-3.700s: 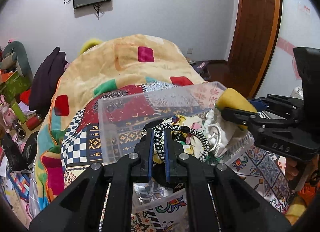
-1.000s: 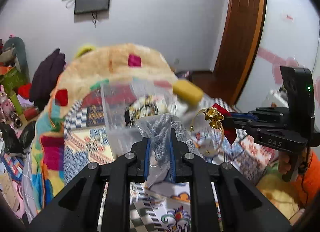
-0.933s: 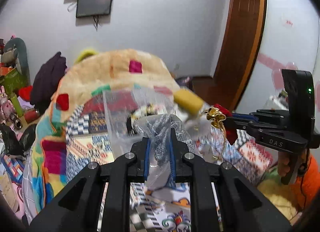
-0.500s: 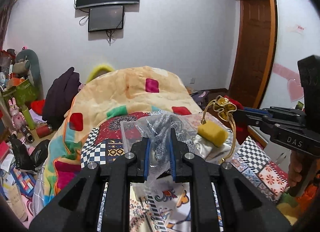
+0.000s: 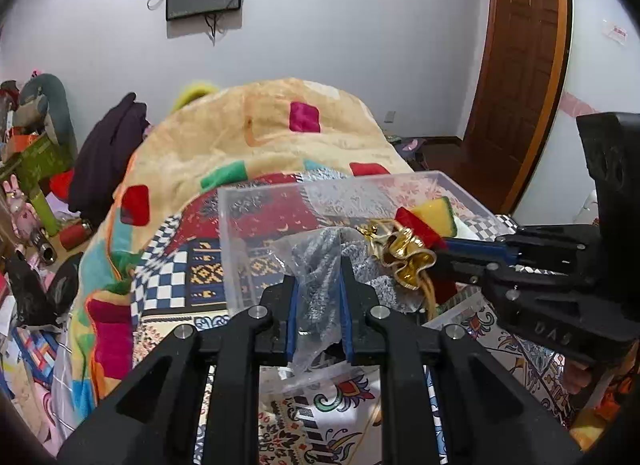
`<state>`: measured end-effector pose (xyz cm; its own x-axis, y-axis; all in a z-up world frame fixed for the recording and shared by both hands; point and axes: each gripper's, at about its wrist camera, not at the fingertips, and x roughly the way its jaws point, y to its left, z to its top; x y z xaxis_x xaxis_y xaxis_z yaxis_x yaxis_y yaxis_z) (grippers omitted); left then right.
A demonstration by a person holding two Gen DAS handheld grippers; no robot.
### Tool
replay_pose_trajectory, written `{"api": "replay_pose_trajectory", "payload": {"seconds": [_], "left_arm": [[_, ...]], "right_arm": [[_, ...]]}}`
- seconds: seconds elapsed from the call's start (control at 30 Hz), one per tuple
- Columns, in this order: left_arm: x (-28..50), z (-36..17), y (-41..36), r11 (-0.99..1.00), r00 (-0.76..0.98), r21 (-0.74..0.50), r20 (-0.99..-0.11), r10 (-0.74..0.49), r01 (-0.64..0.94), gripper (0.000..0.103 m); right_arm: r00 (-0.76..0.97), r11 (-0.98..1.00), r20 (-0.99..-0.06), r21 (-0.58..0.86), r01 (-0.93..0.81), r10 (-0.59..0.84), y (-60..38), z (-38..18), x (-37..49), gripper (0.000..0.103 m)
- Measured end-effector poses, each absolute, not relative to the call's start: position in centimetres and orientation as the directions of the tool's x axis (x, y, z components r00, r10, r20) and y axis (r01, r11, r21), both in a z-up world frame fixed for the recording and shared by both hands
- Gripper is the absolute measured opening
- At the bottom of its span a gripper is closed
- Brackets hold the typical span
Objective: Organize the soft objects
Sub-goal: 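Lower the red pouch into the box with the right tool while the left tool releases the mesh bag inside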
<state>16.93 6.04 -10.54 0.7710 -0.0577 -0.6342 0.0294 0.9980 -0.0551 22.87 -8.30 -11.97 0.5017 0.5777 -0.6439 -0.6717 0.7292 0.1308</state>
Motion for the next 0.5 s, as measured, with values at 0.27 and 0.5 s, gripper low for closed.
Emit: {"api": "replay_pose_trajectory", "payload": {"seconds": [0.27,0.5], "left_arm": [[16.5,-10.4,6.3,0.994,0.752,-0.099,-0.653,-0.092,0.036,0.032],[14.3,-8.2,6.4,0.993,0.781,-0.110,-0.616,-0.104,0.046,0.038]], "right_arm": [[0.485,0.718,-0.659,0.122,-0.685,0.575,-8.2,-11.4,22.0,0.015],[0.496,0.712,-0.630,0.133,-0.690,0.598,-9.8,-9.4,21.2,0.019]]}}
